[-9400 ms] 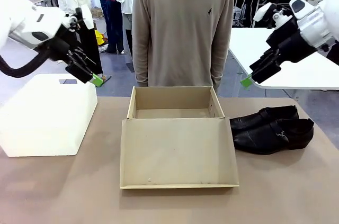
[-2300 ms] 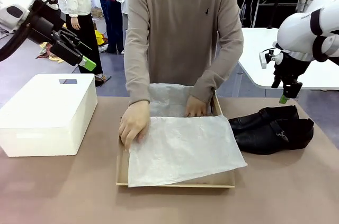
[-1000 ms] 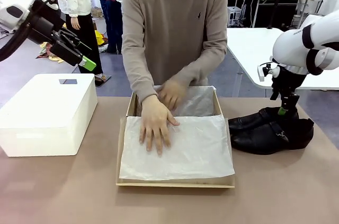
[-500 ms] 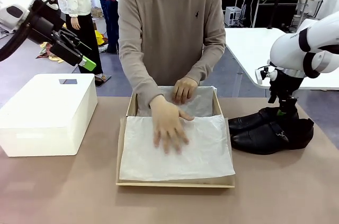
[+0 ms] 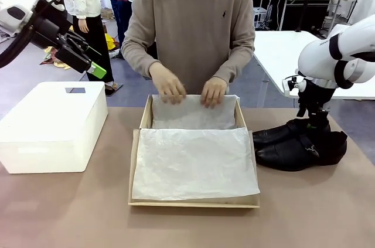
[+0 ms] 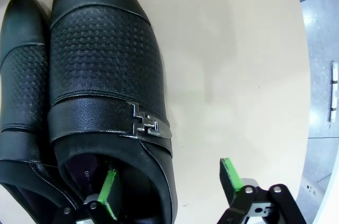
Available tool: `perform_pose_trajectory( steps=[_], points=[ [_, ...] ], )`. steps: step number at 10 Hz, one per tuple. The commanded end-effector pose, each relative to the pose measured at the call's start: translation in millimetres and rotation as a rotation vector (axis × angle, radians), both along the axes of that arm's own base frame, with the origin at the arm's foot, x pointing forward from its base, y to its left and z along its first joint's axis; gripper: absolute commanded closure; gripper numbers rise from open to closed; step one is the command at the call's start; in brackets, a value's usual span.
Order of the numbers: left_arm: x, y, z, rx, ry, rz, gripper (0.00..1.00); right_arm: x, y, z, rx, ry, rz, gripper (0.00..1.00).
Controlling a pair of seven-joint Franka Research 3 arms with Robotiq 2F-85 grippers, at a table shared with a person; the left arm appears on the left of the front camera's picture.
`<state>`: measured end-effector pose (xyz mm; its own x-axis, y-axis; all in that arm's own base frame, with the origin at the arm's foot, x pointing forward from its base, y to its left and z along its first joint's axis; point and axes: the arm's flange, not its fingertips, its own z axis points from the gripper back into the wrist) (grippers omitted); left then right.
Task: Pack the shoes into the box.
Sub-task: Place one shoe of the Shoes into the Shoes Box.
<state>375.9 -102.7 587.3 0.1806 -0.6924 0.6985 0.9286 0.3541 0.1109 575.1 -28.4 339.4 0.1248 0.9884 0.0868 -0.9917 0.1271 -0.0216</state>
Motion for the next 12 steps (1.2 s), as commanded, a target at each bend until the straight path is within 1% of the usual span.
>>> perform_pose_trajectory(
  steps=[1, 4, 5, 10, 12],
  points=[
    [0.2, 1.9, 0.3, -0.011, -0.006, -0.016, 0.0, 4.0, 1.8, 1.4, -0.031, 0.02, -0.026, 0.37],
    [0.2, 1.9, 0.3, -0.011, -0.006, -0.016, 0.0, 3.6, 2.9, 1.0, -0.024, 0.048, -0.042, 0.95],
    [0.2, 1.9, 0.3, -0.011, -0.006, -0.016, 0.0, 3.1, 2.7, 1.1, -0.021, 0.053, -0.048, 1.0],
    [0.2, 1.9, 0.3, -0.011, -0.006, -0.016, 0.0, 2.0, 0.5, 1.9, -0.008, 0.056, -0.086, 1.0],
    [0.2, 1.9, 0.3, -0.011, -0.006, -0.016, 0.0, 4.4, -4.7, 8.3, 0.008, 0.03, -0.135, 1.0]
  ],
)
